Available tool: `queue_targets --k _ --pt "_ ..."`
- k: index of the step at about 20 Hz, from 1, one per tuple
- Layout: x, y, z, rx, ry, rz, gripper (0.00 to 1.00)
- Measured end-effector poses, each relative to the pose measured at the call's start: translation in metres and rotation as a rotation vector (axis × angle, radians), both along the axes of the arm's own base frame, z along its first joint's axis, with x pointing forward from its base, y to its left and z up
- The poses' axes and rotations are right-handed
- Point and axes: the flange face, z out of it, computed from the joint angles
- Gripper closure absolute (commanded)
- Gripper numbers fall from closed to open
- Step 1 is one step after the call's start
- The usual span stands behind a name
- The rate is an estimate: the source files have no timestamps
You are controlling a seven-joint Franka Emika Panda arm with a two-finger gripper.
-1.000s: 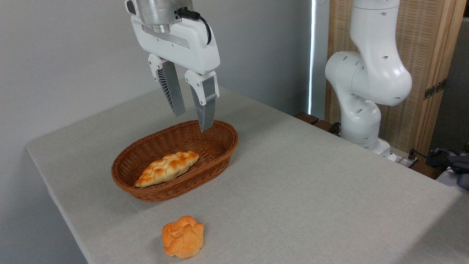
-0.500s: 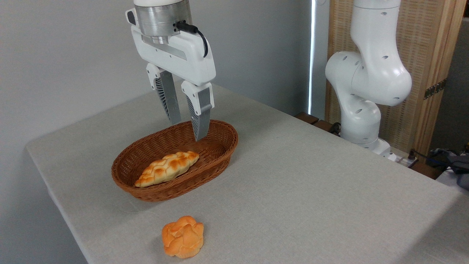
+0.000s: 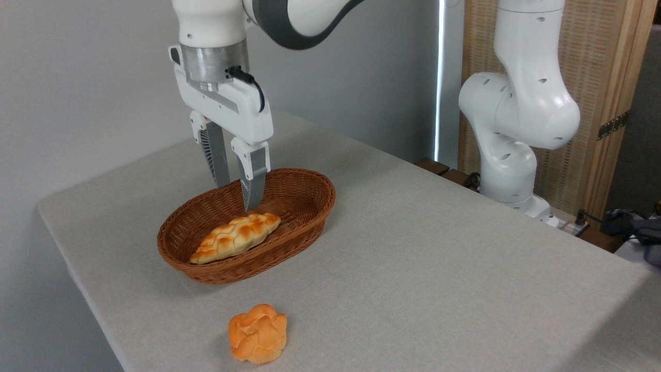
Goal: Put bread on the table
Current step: 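Lower the open gripper toward the braided bread in the wicker basket, then close the gripper on the braided bread roll inside the basket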
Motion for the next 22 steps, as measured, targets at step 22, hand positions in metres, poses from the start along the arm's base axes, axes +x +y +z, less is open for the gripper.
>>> queue_targets --k 22 --pt "-0.013 -0.052 -0.111 0.009 0.078 -0.153 0.0"
